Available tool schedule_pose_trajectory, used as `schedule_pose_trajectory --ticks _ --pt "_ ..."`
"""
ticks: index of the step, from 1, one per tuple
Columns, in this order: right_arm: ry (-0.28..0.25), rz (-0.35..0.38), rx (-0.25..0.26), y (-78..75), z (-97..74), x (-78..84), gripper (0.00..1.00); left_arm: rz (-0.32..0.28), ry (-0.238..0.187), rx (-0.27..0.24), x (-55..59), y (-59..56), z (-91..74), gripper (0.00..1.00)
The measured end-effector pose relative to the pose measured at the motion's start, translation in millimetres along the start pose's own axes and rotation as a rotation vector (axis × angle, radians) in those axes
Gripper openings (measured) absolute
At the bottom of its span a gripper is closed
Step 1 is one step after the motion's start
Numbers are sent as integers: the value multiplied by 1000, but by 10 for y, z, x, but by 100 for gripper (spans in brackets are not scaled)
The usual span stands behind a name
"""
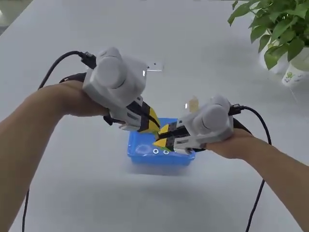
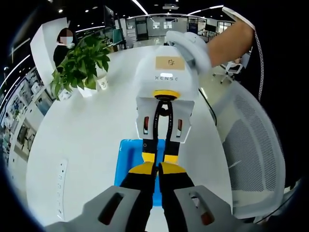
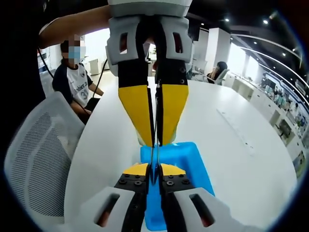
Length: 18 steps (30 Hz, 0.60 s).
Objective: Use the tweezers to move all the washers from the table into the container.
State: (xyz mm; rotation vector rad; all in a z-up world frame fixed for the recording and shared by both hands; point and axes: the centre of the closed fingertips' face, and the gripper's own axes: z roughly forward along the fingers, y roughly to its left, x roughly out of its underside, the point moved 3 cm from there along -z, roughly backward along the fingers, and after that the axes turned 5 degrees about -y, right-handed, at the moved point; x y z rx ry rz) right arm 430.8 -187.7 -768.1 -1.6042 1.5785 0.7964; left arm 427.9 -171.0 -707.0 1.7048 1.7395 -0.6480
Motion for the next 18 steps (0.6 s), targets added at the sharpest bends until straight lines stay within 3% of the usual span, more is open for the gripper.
schedule_pose_trajectory --ticks 11,18 --pt "62 -64 -19 317 -178 26 8 42 49 32 46 -331 14 6" --pt "104 -84 -52 568 -178 125 7 72 69 76 183 -595 143 6"
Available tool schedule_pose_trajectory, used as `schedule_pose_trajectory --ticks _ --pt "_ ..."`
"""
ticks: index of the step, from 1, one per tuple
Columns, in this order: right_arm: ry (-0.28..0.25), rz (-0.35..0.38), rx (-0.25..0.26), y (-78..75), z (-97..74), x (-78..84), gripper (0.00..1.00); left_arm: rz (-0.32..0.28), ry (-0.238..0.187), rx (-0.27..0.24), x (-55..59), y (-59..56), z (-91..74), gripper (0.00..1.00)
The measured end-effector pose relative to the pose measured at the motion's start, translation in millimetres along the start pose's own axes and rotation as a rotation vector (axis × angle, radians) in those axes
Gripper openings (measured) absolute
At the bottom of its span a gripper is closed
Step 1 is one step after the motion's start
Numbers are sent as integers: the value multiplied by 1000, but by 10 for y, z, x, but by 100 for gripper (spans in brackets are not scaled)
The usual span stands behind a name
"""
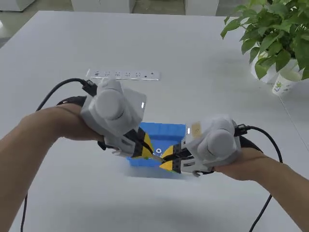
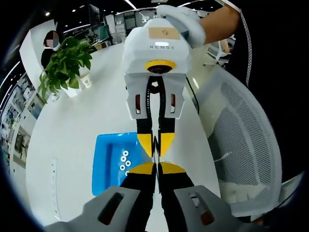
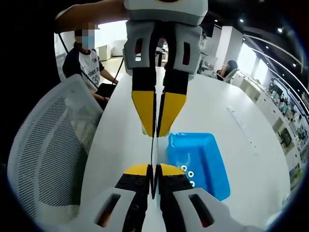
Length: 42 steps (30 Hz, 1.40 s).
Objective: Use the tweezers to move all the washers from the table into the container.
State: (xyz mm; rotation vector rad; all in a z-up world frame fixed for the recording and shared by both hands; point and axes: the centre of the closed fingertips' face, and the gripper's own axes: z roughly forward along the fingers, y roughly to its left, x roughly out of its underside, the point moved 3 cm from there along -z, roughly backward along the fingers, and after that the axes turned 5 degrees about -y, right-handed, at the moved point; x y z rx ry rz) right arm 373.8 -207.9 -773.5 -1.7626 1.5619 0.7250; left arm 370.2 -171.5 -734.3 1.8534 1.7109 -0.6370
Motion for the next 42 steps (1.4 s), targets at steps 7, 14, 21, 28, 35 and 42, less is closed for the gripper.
schedule_pose_trajectory --ticks 7,14,21,28,35,42 --pt "48 -30 -20 261 115 119 7 9 25 29 187 -236 207 7" --pt "72 -38 -18 365 243 273 7 32 46 18 384 -344 408 7" --pt "91 -21 -14 413 344 438 7 67 100 17 598 -403 617 7" --pt "106 0 -29 442 458 541 7 47 111 32 711 -435 718 5" --pt "120 2 -46 416 555 608 8 26 119 33 799 -405 772 5" --pt "120 13 -67 432 586 641 9 -3 119 46 821 -403 783 5"
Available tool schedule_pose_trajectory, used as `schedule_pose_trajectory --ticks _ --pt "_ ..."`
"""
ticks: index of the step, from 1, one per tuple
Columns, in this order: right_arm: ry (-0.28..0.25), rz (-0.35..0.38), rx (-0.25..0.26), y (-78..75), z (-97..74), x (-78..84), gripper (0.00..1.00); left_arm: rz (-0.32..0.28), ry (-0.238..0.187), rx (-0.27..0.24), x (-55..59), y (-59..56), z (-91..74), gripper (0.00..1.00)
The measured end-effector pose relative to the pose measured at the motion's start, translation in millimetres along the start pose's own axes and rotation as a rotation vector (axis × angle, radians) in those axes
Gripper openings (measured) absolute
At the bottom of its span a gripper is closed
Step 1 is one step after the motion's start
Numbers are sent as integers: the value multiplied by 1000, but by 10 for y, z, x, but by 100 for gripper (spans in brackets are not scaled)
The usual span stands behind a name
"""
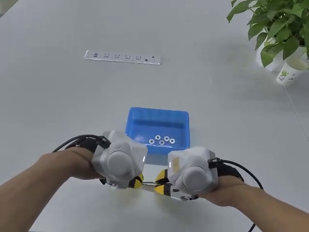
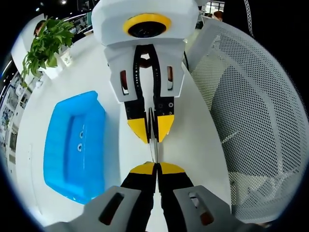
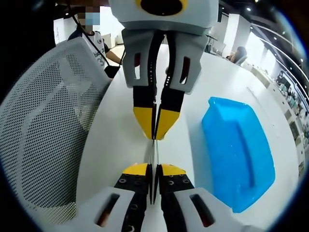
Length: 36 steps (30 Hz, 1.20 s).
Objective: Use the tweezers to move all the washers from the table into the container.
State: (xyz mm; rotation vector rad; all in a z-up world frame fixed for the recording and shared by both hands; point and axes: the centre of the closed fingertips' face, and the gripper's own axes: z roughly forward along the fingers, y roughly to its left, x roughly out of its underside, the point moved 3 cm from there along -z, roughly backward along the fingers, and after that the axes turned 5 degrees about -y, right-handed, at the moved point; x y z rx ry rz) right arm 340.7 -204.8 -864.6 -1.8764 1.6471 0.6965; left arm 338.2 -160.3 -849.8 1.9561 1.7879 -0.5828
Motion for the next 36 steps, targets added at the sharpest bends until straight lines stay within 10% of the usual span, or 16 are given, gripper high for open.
schedule_pose_trajectory --ticks 36 --pt "0 31 -3 -22 3 -5 15 -63 4 17 80 45 -8 8"
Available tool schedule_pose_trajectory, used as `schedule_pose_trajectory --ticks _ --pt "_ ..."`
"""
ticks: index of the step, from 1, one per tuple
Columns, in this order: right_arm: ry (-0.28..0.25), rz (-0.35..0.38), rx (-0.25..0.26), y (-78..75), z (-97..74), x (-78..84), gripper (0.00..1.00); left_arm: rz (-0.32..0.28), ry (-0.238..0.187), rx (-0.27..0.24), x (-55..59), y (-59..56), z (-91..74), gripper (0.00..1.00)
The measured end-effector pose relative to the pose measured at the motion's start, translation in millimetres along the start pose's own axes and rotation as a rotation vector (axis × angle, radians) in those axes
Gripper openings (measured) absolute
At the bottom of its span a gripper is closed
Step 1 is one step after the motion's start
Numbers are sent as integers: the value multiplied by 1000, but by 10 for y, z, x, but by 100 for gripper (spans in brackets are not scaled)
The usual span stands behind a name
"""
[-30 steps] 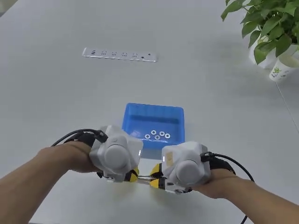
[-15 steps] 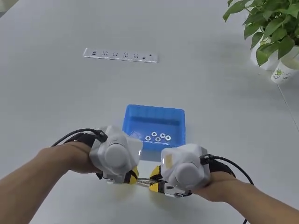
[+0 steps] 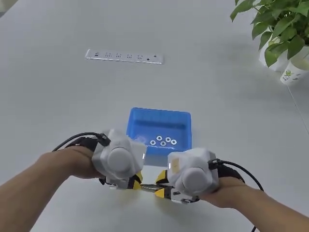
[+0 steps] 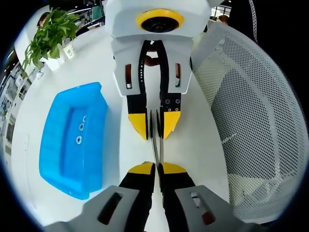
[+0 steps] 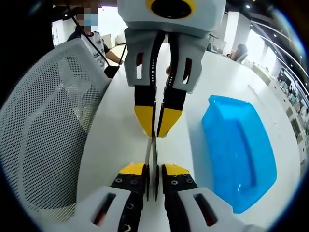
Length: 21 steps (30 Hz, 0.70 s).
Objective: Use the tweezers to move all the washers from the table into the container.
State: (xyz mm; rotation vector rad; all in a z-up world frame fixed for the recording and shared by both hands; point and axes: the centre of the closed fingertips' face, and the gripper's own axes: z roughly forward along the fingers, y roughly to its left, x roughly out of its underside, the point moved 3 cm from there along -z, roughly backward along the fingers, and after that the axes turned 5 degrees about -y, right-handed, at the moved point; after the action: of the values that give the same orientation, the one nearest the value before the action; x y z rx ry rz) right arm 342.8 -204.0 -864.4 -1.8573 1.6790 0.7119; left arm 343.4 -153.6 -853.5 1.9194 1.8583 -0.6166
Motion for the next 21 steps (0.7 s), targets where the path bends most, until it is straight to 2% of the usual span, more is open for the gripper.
schedule_pose_trajectory --ticks 5,10,16,18,21 --pt "-13 24 19 -24 -96 -34 21 -20 -5 -33 16 31 -81 14" --pt "-52 84 83 -110 -310 -67 29 -99 -53 -95 22 49 -228 23" --pt "-105 143 174 -200 -596 -64 38 -229 -177 -216 0 80 -486 29" --pt "-107 150 192 -222 -668 -43 41 -249 -207 -249 -9 89 -555 31" --pt "-133 173 249 -286 -834 -30 46 -275 -241 -295 -9 71 -672 36"
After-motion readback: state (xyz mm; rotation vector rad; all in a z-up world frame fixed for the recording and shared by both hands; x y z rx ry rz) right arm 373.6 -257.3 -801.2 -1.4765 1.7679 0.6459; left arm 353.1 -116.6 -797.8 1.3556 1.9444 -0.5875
